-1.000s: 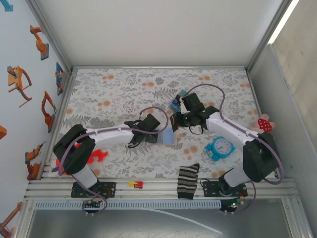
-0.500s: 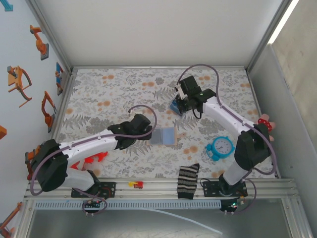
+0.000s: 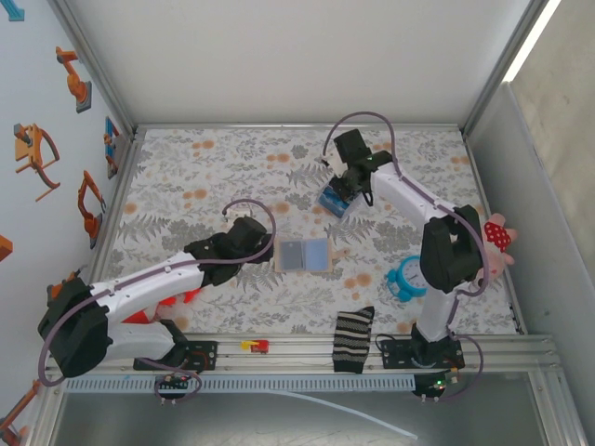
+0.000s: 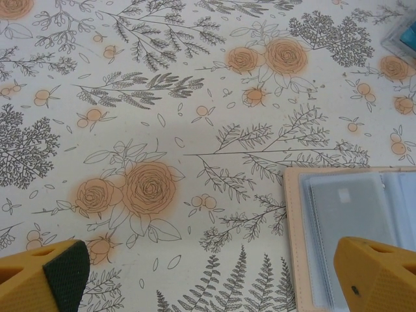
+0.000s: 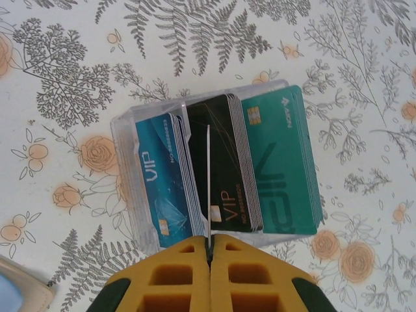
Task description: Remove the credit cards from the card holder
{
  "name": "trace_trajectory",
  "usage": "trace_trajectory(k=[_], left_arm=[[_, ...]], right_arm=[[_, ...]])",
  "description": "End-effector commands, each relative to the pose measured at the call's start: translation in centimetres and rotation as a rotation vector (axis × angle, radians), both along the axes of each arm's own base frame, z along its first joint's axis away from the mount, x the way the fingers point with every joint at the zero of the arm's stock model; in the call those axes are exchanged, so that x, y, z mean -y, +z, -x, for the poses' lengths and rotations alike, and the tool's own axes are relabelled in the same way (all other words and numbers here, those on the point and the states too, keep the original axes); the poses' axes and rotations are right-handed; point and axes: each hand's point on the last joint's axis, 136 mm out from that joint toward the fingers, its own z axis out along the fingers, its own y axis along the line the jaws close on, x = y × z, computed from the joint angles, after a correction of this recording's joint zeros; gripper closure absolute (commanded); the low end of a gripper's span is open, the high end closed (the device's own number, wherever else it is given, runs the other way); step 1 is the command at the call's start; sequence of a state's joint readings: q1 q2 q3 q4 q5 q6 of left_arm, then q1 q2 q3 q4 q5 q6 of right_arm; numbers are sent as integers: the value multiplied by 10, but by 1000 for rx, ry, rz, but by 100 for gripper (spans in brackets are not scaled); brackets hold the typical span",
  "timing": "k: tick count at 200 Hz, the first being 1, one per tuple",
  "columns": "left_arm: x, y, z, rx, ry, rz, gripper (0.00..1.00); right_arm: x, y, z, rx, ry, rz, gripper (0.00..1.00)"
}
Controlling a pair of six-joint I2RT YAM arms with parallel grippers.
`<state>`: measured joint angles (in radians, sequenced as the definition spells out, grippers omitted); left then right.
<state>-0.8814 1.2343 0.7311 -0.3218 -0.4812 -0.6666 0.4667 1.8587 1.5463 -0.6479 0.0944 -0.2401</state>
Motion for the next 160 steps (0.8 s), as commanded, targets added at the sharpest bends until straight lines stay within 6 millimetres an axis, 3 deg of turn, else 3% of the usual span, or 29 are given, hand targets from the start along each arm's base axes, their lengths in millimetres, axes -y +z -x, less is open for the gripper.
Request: trace_trajectory(k=[1, 68, 160], left_arm=[[-4, 2, -2, 8, 31, 31, 3], [-11, 1, 0, 5, 55, 44, 3], [-11, -1, -1, -2, 59, 45, 3]], right_arm=[[-4, 4, -10, -1, 58, -5, 100], [1, -6, -28, -43, 62, -36, 100], [6, -29, -26, -109, 63, -36, 100]])
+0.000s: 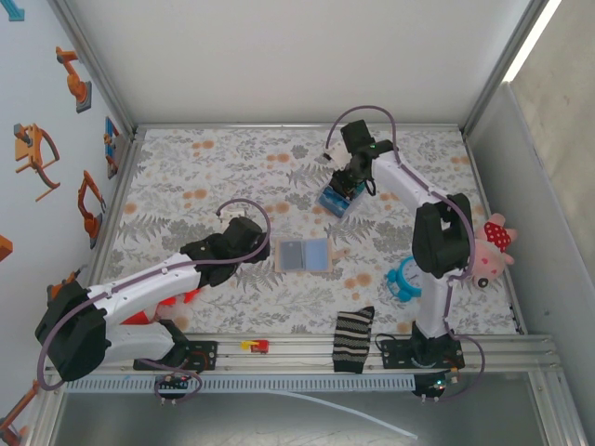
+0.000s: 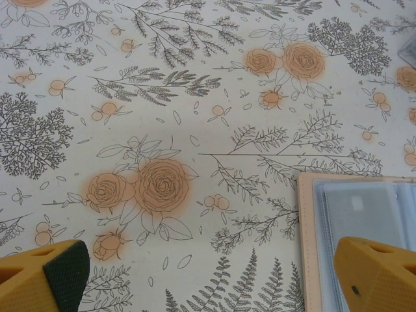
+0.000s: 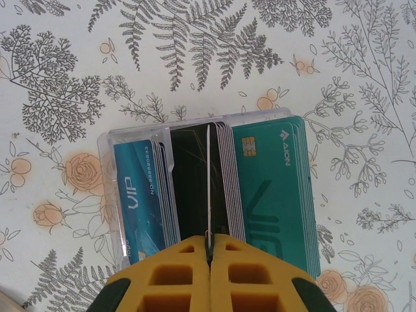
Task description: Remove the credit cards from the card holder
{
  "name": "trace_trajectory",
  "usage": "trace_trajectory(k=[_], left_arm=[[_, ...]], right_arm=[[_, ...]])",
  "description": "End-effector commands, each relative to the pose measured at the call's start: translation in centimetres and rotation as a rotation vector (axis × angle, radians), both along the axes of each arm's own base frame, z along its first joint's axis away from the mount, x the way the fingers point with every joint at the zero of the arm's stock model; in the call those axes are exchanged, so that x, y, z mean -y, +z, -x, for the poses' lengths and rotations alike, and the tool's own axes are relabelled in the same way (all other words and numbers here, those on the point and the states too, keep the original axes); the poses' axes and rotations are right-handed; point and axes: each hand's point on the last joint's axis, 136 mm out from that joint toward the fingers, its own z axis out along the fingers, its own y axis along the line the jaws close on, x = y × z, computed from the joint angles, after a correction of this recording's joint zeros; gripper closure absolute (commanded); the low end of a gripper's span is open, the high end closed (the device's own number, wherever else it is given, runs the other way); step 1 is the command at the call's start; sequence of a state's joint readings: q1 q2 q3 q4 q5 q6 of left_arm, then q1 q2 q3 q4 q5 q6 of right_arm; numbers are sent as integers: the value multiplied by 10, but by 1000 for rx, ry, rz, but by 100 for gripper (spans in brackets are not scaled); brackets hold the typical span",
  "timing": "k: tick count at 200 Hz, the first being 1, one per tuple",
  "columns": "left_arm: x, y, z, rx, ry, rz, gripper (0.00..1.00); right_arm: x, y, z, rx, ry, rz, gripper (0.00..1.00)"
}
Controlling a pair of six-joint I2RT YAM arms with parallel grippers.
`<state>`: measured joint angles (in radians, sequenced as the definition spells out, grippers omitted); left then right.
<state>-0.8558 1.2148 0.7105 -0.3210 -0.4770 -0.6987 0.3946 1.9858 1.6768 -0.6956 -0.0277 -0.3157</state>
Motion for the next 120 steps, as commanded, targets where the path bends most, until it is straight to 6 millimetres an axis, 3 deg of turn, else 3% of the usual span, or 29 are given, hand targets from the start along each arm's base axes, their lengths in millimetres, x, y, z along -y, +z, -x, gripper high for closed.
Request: trace_trajectory(k=[1, 98, 120], left_arm=[[-1, 2, 0, 4, 12, 22, 3], [-1, 1, -2, 1, 13, 24, 3], [-1, 2, -2, 2, 13, 25, 3]], right_arm=[[3, -12, -1, -37, 10, 9, 100], [9, -32, 2, -101, 0, 4, 100], [11, -32, 2, -102, -5, 9, 91]])
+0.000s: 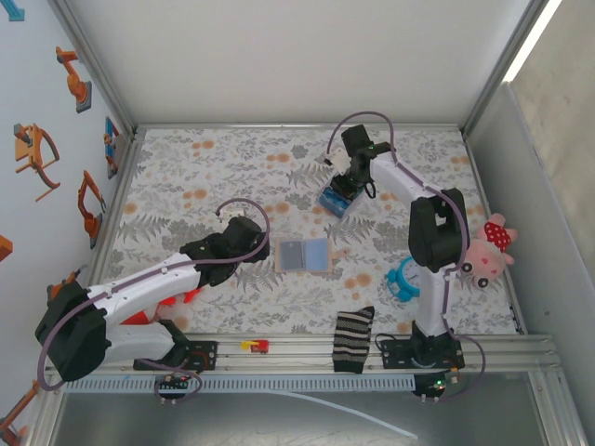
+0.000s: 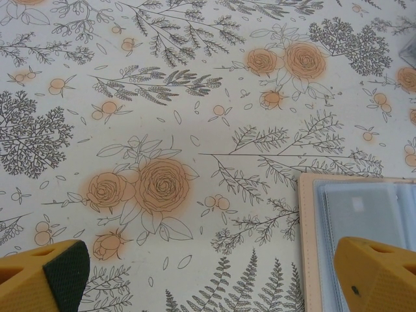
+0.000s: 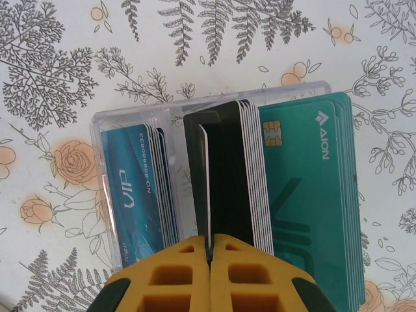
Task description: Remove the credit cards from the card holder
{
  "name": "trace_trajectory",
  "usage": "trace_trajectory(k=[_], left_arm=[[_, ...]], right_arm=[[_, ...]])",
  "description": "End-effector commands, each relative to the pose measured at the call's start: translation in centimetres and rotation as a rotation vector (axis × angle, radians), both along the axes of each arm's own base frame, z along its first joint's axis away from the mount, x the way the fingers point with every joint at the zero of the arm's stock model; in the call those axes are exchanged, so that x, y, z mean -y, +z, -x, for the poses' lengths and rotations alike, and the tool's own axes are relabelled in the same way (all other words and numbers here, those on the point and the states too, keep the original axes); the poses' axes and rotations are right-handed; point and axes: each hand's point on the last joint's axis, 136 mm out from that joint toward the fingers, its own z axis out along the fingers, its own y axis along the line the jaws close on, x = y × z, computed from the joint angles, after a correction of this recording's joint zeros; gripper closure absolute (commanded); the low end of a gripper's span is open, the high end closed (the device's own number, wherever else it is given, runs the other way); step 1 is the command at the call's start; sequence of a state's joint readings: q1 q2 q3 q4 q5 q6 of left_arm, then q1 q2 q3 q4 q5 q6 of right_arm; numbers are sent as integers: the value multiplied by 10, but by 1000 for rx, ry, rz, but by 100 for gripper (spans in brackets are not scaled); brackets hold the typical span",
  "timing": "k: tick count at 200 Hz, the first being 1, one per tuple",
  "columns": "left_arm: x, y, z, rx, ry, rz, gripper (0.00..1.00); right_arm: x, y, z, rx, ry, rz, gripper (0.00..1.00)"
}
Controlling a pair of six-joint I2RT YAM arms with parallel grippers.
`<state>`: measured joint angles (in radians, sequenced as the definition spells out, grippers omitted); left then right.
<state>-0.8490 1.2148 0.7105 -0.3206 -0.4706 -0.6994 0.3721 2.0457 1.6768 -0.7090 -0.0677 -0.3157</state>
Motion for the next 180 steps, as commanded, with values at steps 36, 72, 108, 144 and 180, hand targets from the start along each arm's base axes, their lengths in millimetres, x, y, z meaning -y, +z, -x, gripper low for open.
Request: trace_trajectory(k=[36, 72, 108, 144, 180], left_arm=[[0, 2, -1, 4, 8, 22, 3], [2, 1, -2, 1, 5, 24, 3], [1, 1, -1, 0, 6, 23, 3], [-2, 3, 0, 6, 13, 21, 3], [-10, 5, 0, 21, 40, 18, 3]], right_arm=[[10, 6, -4, 10, -21, 32, 84], [20, 15, -13, 57, -74, 65, 83], [29, 25, -18, 87, -139, 76, 84], [29, 45, -12, 110, -196, 19, 84], [16, 67, 14, 79, -267, -147, 82]])
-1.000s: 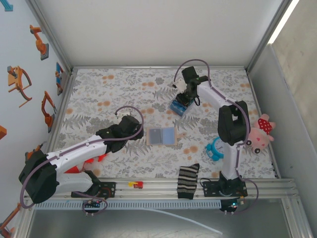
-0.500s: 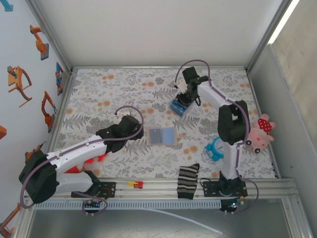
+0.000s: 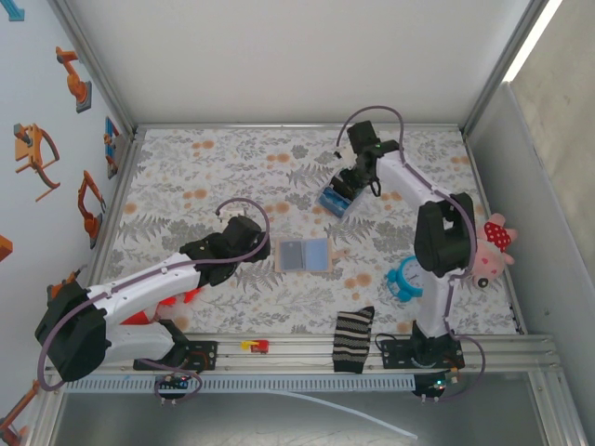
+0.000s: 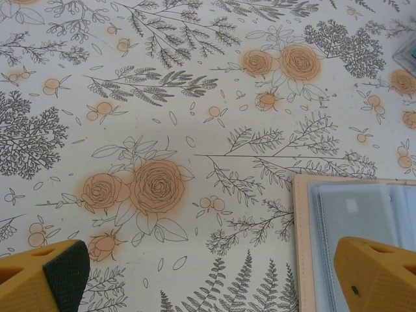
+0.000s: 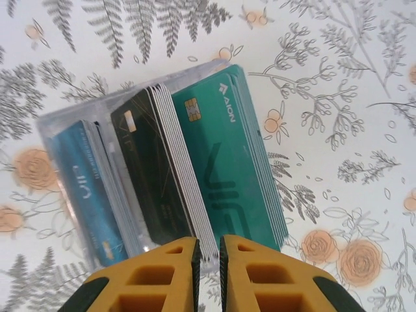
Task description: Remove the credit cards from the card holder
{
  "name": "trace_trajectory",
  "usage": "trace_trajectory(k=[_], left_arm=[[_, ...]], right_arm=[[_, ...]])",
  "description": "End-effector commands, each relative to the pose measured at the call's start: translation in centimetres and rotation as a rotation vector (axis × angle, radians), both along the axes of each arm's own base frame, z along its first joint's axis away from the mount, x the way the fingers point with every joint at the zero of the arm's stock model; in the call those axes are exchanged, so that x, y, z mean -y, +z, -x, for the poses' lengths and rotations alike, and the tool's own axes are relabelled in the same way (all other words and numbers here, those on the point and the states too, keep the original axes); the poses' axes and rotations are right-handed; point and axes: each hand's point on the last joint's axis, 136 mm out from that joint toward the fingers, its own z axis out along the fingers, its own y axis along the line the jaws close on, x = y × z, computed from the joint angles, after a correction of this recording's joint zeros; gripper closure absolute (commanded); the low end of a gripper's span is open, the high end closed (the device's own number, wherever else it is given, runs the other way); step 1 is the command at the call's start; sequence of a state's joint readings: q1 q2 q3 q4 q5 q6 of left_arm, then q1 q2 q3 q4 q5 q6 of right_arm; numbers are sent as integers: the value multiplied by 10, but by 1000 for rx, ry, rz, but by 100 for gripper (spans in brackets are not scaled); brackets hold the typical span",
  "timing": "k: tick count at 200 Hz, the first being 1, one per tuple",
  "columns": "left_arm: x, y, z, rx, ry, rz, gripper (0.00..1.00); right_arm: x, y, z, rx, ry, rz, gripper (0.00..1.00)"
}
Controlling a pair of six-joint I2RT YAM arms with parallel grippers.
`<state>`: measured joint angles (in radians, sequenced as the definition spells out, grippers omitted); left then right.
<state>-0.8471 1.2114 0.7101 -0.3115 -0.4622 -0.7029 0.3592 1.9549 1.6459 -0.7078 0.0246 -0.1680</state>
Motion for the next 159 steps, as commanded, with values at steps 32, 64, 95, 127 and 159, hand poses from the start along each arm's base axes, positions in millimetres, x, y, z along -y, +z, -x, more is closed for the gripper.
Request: trace_trajectory(k=[32, 64, 95, 127, 159], left_arm=[[-25, 6, 0, 41, 108, -5, 3], [-41, 9, 2, 82, 183, 20, 3], [-59, 13, 6, 128, 258, 52, 3], [-76, 14, 11, 162, 319, 69, 3], [-96, 17, 18, 195, 378, 65, 3]], right_arm=[[-18, 40, 51, 21, -149, -281, 69], [-27, 32, 92, -4, -192, -284, 63], [-50, 18, 128, -28, -186, -236, 62], [-89, 0, 157, -55, -157, -233, 59], [-124, -15, 176, -81, -126, -246, 57]])
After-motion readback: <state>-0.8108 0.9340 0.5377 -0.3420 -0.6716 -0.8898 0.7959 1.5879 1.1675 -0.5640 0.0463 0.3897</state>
